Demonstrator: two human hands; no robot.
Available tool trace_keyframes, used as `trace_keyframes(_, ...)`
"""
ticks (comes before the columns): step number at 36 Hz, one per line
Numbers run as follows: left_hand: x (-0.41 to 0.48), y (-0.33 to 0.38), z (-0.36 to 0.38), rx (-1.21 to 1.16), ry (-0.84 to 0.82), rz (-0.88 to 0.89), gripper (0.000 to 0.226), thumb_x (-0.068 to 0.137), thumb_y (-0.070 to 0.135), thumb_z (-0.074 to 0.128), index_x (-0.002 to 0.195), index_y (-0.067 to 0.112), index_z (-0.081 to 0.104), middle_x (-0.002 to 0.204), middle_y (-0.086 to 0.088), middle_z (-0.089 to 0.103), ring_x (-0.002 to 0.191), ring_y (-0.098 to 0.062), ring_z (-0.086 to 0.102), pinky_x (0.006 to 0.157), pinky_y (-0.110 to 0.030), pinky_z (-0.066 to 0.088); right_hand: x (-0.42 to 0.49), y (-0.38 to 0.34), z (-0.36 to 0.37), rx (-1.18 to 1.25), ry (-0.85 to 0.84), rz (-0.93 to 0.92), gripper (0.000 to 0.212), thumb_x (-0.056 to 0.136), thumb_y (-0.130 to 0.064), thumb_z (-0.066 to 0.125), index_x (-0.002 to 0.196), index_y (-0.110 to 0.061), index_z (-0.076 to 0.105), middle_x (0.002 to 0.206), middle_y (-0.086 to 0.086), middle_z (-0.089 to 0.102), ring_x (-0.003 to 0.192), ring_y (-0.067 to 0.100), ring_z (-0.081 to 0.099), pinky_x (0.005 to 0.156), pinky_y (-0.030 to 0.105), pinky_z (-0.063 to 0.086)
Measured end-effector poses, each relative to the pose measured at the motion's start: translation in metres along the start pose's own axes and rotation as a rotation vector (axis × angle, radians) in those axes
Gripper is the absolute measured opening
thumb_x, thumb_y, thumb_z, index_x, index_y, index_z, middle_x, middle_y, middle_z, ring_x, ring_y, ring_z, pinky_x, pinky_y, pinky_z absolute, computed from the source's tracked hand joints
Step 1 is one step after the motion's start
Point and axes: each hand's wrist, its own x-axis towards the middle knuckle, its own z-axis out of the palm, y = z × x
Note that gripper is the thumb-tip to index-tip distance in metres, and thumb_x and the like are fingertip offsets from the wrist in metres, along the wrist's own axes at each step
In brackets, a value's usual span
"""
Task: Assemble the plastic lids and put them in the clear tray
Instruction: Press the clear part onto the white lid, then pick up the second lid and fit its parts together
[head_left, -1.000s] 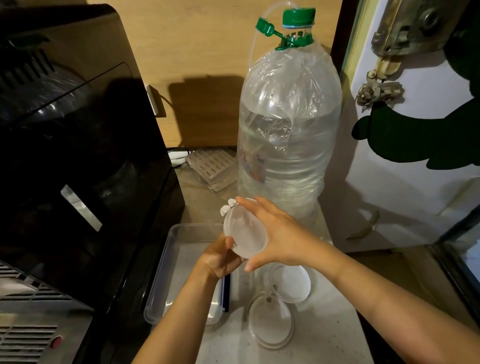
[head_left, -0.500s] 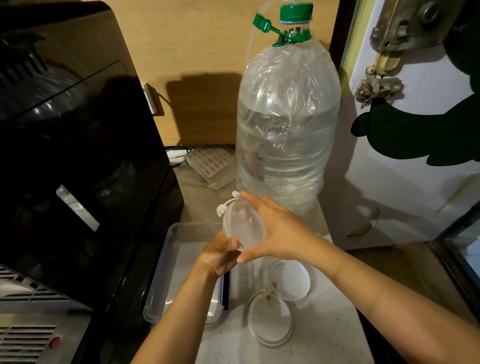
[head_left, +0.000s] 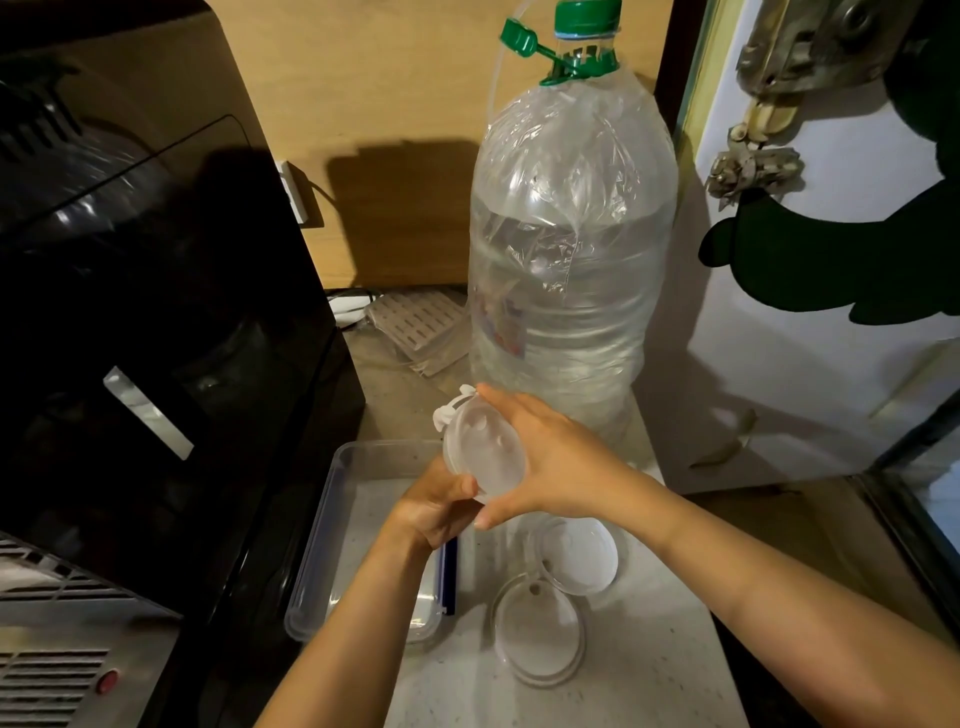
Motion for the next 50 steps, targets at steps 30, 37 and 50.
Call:
trace_keyframes(30, -0.014, -0.008, -0.015, 0.056, 0.087, -0.120, 0.086, 0.039, 0.040, 0.090, 0.110, 0.012, 0.051, 0.095, -0.003, 0.068, 0.090, -0.018, 0.062, 0.076, -0.028, 0.054, 0.004, 0.027, 0.017, 0.061, -0.193, -0.110, 0.129, 0.060, -0.038, 0.084, 0.132, -0.052, -0.023, 0.158, -0.006, -0.019, 0.145, 0.012, -0.014, 0.120, 0.041, 0.012)
trace_keyframes(37, -0.028, -0.012, -0.029, 0.029, 0.188, -0.135, 0.094, 0.024, 0.044, 0.090, 0.104, 0.015, 0.050, 0.093, -0.004, 0.062, 0.084, -0.015, 0.060, 0.067, -0.022, 0.055, -0.003, 0.071, 0.016, -0.024, -0.284, 0.030, 0.130, 0.061, -0.031, 0.084, 0.141, -0.043, -0.017, 0.157, -0.005, -0.019, 0.145, 0.013, -0.014, 0.118, 0.035, 0.005)
trace_keyframes(50, -0.032, -0.017, -0.027, 0.105, 0.158, -0.141, 0.092, 0.029, 0.049, 0.088, 0.107, 0.019, 0.049, 0.099, -0.007, 0.051, 0.088, -0.014, 0.057, 0.071, -0.020, 0.053, -0.016, 0.112, 0.070, -0.336, -0.406, 0.168, 0.120, 0.058, -0.040, 0.084, 0.147, -0.025, 0.005, 0.159, 0.004, 0.009, 0.144, 0.025, 0.015, 0.114, 0.037, 0.024)
